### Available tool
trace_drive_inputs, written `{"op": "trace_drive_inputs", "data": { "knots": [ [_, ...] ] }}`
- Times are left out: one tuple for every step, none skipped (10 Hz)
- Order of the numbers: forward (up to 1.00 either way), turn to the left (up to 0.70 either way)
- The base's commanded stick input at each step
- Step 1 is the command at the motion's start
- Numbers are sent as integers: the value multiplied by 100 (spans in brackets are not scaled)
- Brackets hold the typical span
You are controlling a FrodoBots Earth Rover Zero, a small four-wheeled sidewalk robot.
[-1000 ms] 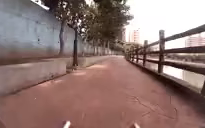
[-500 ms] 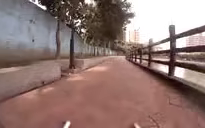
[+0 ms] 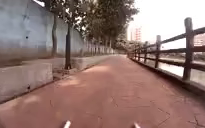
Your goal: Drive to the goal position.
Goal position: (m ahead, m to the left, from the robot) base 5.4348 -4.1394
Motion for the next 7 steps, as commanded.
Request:
{"op": "trace_drive_inputs", "data": {
  "knots": [
    [100,-39],
    [100,-24],
    [100,0],
    [100,0],
    [100,0],
    [100,0],
    [100,-8]
  ]
}}
